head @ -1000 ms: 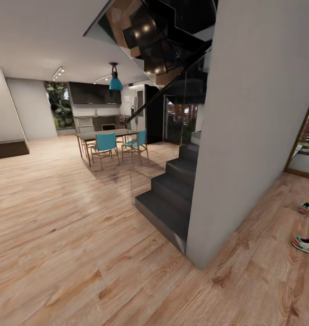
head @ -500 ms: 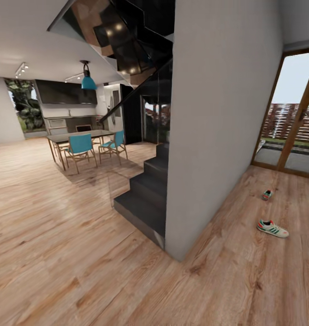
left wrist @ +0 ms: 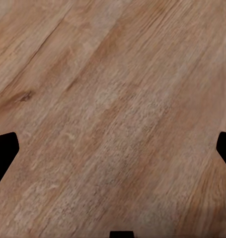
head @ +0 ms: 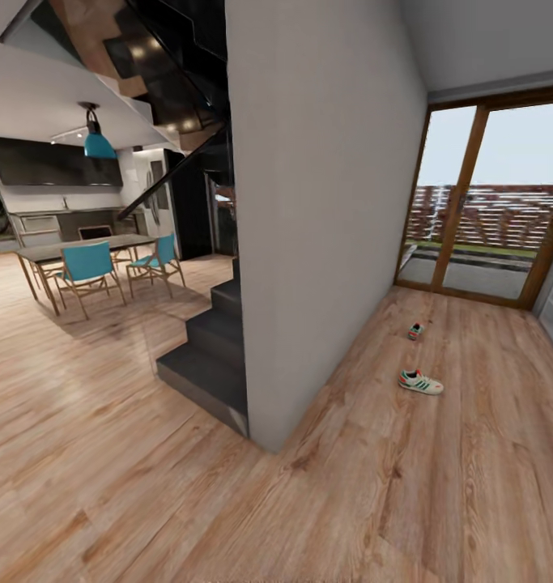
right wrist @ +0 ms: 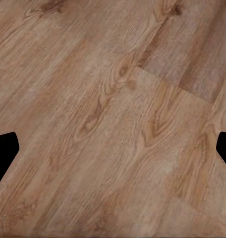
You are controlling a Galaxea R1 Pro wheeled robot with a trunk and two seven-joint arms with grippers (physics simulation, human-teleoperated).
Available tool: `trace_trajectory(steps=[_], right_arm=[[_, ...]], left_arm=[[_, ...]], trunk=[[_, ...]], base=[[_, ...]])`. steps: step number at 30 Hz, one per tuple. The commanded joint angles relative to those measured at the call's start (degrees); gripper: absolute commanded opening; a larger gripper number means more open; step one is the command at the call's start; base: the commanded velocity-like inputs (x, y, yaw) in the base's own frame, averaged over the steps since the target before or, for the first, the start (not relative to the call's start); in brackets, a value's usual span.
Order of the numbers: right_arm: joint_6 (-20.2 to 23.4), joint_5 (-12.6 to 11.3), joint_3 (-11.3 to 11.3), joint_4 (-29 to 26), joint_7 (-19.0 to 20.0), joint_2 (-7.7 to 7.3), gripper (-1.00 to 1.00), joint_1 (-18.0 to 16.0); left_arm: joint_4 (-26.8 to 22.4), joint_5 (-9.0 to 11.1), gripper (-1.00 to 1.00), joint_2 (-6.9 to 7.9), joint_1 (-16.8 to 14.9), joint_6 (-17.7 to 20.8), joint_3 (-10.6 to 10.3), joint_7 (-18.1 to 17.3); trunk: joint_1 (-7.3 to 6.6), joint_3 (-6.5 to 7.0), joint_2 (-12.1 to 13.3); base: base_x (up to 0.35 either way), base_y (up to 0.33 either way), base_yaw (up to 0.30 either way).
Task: Pick up the two gym shoes and the two sandals from the corridor floor and place them onto the hallstand (shoe rack) in the corridor, making sure they are on the rack and not on the floor. Arrange them so the two gym shoes are next to each other and the two sandals are next to each other.
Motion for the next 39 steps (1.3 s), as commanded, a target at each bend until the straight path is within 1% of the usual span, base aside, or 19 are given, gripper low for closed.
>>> trace_trajectory(steps=[1, 9, 15, 23, 39], right_arm=[[-0.23, -0.56, 0.1, 0.07, 0.02, -0.01, 1.0, -0.05], [-0.24, -0.56, 0.1, 0.07, 0.02, -0.01, 1.0, -0.05], [-0.28, -0.56, 0.13, 0.07, 0.02, -0.01, 1.0, -0.05], [-0.31, -0.56, 0.16, 0.07, 0.02, -0.01, 1.0, -0.05], [-0.31, -0.56, 0.19, 0.07, -0.02, -0.01, 1.0, -0.05]], left_arm=[[0.02, -0.05, 1.0, 0.02, -0.03, -0.18, 0.0, -0.08], [0.02, -0.05, 1.0, 0.02, -0.05, -0.18, 0.0, -0.06], [0.02, -0.05, 1.0, 0.02, -0.05, -0.18, 0.0, -0.07], [0.02, -0.05, 1.0, 0.02, -0.05, -0.18, 0.0, -0.04], [0.02, -0.05, 1.0, 0.16, 0.0, -0.18, 0.08, -0.05]], trunk=[[-0.02, -0.06, -0.03], [-0.02, -0.06, -0.03], [-0.02, -0.06, -0.03], [-0.02, -0.06, -0.03], [-0.02, -0.06, -0.03]], base=[[-0.141, -0.236, -0.3], [-0.052, -0.237, -0.3], [0.119, -0.223, -0.3], [0.247, -0.151, -0.3], [0.324, -0.017, -0.3]])
